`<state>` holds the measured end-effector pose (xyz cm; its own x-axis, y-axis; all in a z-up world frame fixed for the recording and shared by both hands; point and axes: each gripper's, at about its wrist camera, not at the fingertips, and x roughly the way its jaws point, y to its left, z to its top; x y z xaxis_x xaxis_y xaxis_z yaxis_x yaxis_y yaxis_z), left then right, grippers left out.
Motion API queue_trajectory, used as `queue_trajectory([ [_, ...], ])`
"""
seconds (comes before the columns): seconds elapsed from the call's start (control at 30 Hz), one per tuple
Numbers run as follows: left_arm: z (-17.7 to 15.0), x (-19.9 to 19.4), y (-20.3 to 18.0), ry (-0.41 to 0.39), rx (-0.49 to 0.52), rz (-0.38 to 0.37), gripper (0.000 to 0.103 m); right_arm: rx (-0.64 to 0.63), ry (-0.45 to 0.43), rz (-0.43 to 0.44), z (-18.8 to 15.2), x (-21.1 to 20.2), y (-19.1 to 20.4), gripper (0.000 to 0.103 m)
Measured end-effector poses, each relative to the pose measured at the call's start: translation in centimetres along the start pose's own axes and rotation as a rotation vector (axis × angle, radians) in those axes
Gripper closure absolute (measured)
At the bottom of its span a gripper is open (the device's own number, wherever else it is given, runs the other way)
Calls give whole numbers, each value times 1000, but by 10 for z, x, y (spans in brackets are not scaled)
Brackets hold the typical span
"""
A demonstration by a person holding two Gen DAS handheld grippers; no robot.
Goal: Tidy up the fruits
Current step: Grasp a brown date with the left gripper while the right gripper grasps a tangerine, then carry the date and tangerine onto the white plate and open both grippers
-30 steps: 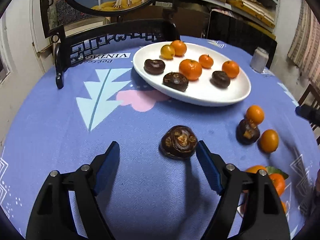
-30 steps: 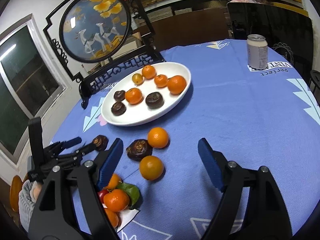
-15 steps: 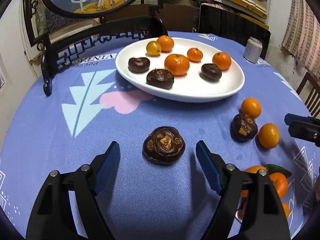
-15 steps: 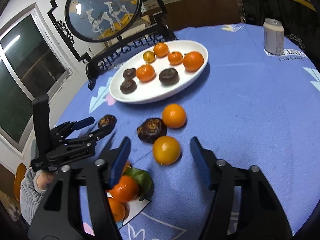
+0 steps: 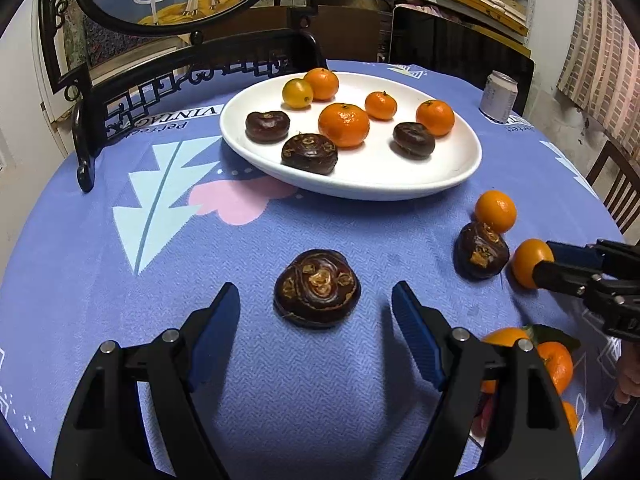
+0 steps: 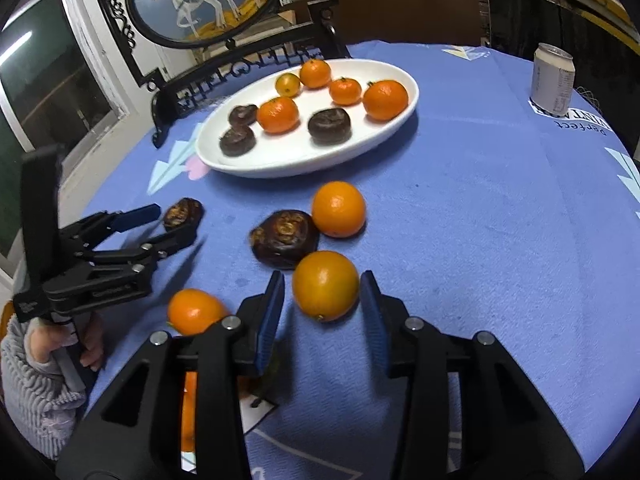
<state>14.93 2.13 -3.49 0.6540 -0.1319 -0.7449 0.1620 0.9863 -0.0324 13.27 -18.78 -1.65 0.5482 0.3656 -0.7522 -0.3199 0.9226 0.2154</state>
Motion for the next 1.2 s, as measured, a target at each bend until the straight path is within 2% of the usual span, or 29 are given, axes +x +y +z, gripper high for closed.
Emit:
queue_trajectory([
  [0.13,1,1,5,3,-25,-14,25,4,27,7,-3,10,-1,65],
  [0.2,1,2,6,5,-32,-19,29,-6,19,-4,-3,10,2,66],
  [0.3,1,2,5,5,-25,-25,44,-8,15,-6,-4,10,2,66],
  [0.33,1,2,4,4,-20,-28,56,-8,15,-6,-4,10,2,66],
  [0.37,1,2,3,3,-14,-33,58,-7,15,-6,-4,10,2,66],
  [0.6,1,-5,3,-29,-11,-30,59,-1,13,-8,-4,9,0,66],
  [0.8,11,-28,7,-87,-42,-43,59,50,-90,10,6,-22,-11,66],
  [1.0,58,-27,8,-118,-36,-22,59,49,-155,1,39,-35,-11,66],
  [1.2,102,3,14,-111,-81,-30,59,-14,-128,8,81,4,9,66],
])
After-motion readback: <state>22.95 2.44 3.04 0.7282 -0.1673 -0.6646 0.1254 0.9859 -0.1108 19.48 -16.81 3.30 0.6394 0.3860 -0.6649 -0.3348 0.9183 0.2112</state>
